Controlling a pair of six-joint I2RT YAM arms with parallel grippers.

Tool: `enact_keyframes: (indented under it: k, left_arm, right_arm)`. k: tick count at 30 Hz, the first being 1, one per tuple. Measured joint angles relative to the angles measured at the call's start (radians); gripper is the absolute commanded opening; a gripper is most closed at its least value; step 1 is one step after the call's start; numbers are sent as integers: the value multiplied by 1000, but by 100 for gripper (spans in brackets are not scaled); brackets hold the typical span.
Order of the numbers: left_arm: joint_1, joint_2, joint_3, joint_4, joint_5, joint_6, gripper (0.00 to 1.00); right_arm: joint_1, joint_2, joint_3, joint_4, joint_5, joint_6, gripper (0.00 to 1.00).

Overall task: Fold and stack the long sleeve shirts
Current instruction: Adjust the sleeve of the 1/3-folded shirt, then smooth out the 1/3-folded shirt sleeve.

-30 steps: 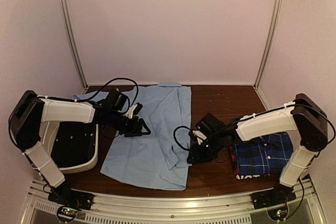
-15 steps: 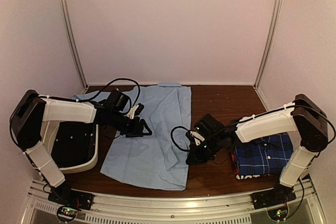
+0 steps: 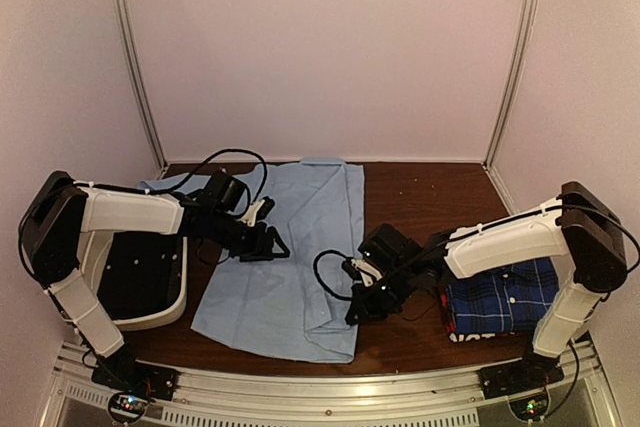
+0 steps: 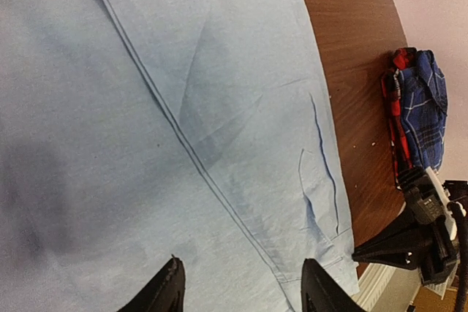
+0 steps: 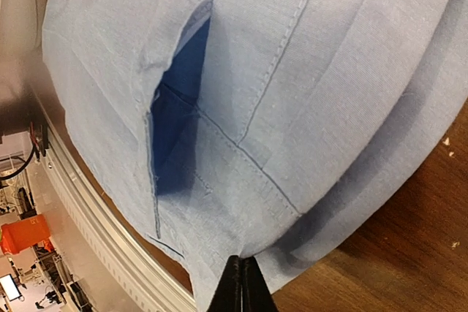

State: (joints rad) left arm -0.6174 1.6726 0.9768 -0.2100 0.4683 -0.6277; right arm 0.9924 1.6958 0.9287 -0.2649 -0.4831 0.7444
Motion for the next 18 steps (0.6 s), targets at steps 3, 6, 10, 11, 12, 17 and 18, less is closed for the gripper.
enact_keyframes:
  k: [3,6,10,11,12,17,18]
  left_arm:
    - [0,0,0,0,0,0,55]
    - [0,0,0,0,1,0,55]
    - [0,0,0,0,0,0,55]
    - [0,0,1,-1,0,0,55]
    - [0,0,1,-1,-2,0,55]
    - [0,0,4,-5,-20,-1,55]
    - [0,0,8,-8,-23,-1,55]
  right_arm:
    - [0,0,-8,-5,2,2,16]
    - [0,-2,-6,-19,21,-3,27]
    - [-5,-21,16,-84,77,-20,30]
    - [-6,-27,25,-95,91,-24,30]
    - [-7,-35,39,-111,107,-32,29]
    - [-17,-41,134,-128,164,-67,22]
    - [-18,-33,157,-127,167,-72,21]
